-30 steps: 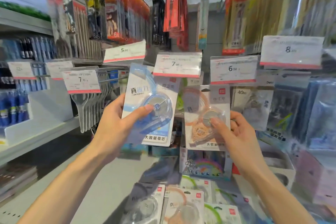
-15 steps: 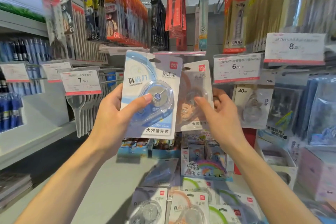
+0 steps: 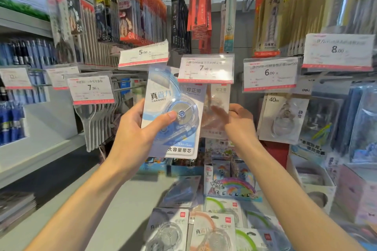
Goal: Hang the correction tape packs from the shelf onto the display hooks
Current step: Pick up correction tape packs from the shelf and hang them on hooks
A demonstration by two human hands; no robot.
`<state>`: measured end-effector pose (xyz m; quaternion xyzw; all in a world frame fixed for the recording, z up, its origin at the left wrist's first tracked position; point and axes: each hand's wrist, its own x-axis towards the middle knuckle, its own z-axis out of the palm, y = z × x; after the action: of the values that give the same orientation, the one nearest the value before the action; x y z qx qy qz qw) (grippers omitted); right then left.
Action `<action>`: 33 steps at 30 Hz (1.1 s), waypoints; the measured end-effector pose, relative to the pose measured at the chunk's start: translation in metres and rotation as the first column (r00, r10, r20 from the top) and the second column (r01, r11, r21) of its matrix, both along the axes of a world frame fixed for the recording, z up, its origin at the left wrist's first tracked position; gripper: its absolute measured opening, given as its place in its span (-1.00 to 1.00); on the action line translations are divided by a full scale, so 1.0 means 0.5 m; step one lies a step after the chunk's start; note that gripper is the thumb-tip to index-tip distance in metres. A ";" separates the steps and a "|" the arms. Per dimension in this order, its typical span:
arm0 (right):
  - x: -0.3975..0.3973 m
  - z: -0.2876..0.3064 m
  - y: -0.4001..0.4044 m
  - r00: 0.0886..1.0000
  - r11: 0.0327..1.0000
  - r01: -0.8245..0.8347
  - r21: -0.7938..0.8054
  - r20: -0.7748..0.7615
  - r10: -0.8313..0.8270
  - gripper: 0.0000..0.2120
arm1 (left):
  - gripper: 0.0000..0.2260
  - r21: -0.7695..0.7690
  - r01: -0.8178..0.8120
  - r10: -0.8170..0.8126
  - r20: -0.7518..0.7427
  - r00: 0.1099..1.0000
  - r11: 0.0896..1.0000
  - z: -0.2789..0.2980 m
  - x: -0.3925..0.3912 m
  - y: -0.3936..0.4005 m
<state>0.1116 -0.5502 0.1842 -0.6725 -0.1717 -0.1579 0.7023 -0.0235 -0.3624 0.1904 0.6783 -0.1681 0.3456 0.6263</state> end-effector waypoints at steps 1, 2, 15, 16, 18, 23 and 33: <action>0.005 -0.001 0.005 1.000 1.000 -0.011 -0.004 -0.021 0.011 -0.59 | -0.77 0.003 -0.010 0.010 -0.006 1.000 1.000 -0.002 0.002 -0.001; 0.008 -0.003 0.007 0.999 1.000 -0.019 -0.013 -0.036 0.018 -0.55 | -0.78 0.004 -0.019 0.019 -0.012 1.000 1.000 -0.005 0.005 -0.002; -0.089 -0.051 -0.088 0.973 0.974 0.130 -0.186 0.214 -0.089 -0.84 | -0.79 -0.005 0.011 -0.012 -0.117 0.993 1.000 -0.049 0.072 -0.046; -0.098 -0.051 -0.083 0.980 0.973 0.071 -0.221 0.198 -0.027 -0.87 | -0.79 -0.014 0.017 -0.019 -0.134 0.991 1.000 -0.052 0.079 -0.055; -0.108 -0.052 -0.073 0.985 0.969 -0.036 -0.244 0.156 0.076 -0.87 | -0.81 -0.023 0.028 -0.031 -0.150 0.988 0.999 -0.058 0.092 -0.075; -0.102 -0.054 -0.075 0.986 0.989 -0.138 -0.057 0.086 0.143 -0.69 | -0.80 0.058 0.045 -0.037 -0.142 0.989 0.997 -0.057 0.101 -0.087; -0.081 -0.056 -0.118 0.976 0.980 -0.195 0.044 0.111 0.190 -0.55 | -0.84 0.042 0.034 -0.037 0.066 0.997 0.999 0.067 0.067 -0.077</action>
<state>0.0710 -0.6092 0.1564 -0.6238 -0.2688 -0.1294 0.7224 0.0101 -0.4008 0.2239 0.6759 -0.2081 0.3532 0.6124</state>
